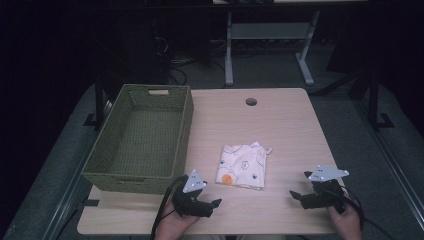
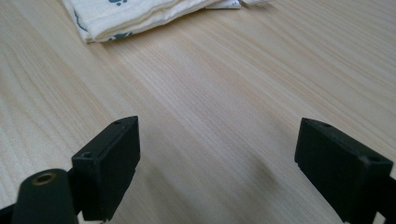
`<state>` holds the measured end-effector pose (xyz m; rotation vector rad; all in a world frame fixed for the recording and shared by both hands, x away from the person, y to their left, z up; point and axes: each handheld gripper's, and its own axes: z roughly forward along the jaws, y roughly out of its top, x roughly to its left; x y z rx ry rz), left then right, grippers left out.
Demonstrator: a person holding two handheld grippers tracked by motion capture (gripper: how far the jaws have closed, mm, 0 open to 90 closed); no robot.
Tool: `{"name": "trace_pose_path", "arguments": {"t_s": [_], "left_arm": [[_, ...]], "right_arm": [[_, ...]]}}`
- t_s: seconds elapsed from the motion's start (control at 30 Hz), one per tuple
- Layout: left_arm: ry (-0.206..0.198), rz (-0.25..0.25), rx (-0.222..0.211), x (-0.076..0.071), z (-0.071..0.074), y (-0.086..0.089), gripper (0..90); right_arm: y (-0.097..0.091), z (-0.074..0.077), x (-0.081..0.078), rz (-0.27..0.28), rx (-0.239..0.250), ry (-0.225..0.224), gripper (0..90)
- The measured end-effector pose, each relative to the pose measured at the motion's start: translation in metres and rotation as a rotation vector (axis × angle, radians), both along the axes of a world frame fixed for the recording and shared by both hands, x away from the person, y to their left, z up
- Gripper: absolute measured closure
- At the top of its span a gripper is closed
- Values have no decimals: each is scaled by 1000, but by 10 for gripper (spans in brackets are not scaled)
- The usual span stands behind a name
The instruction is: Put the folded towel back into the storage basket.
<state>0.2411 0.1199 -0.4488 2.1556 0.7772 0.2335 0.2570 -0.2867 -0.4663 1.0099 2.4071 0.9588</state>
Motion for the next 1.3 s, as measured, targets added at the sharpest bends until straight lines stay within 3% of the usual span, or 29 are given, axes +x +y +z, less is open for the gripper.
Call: {"name": "trace_pose_path", "arguments": {"t_s": [0.27,0.47,0.67,0.9,1.3], "left_arm": [[11,-8,-16,2,3,-5,259],[-12,-35,8,9,16,-16,259],[5,-57,26,26,25,-33,260],[10,-77,87,42,31,-53,264],[46,-60,150,77,27,-79,268]], "right_arm": [[2,0,-2,-4,7,-4,139],[2,0,-1,-7,10,-3,139],[1,1,-1,-7,19,-4,139],[1,3,-3,1,32,-14,139],[2,4,-4,8,45,-18,139]]}}
